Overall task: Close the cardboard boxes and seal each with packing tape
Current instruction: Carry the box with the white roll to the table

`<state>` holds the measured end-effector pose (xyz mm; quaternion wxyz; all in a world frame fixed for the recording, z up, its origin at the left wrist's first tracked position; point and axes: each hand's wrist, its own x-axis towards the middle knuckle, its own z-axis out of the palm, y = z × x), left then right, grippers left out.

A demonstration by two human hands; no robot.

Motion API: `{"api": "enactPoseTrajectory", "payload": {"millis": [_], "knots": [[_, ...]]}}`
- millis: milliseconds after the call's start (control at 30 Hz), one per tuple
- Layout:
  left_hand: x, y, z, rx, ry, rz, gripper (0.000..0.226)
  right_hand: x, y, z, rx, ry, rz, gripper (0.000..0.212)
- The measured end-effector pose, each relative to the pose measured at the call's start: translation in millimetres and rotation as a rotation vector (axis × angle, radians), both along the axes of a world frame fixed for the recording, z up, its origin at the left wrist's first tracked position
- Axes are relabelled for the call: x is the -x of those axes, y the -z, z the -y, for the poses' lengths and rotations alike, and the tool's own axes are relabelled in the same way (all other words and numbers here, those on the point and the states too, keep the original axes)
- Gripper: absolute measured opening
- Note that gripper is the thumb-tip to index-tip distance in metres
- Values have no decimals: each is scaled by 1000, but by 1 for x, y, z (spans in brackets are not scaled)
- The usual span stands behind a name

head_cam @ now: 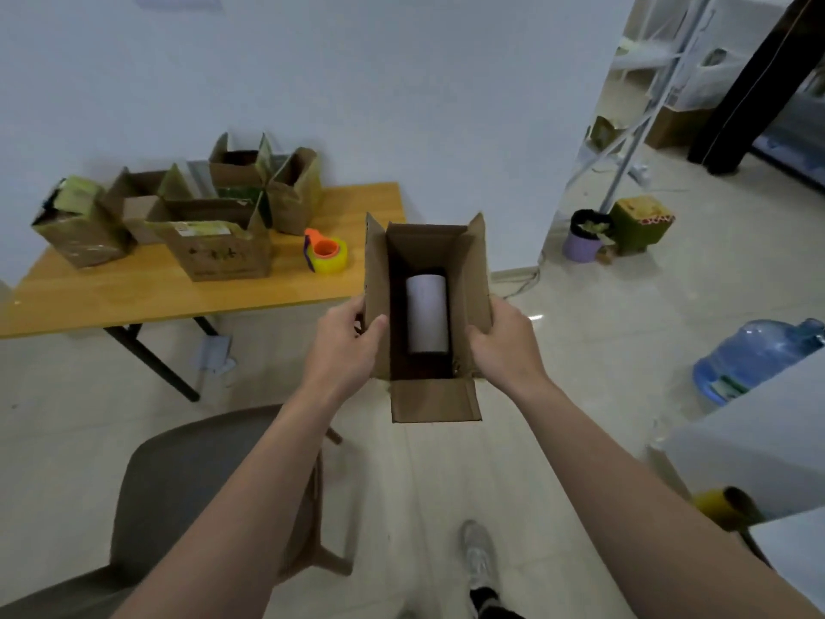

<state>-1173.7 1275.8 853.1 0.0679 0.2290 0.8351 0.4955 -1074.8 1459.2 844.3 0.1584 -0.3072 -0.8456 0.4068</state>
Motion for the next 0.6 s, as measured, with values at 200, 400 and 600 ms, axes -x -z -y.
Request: {"api": "enactPoseTrajectory", "payload": {"millis": [200,400,600], "knots": [[42,-10,-54,-20,-84,-41,26,58,-7,-59,21,-95,-70,5],[80,-10,-96,17,-166,-41,35,118,-8,-107,15,-176,-66,3],[122,-5,-84,18,-284,-13,29,181,1,-104,19,-303,-27,10]]}}
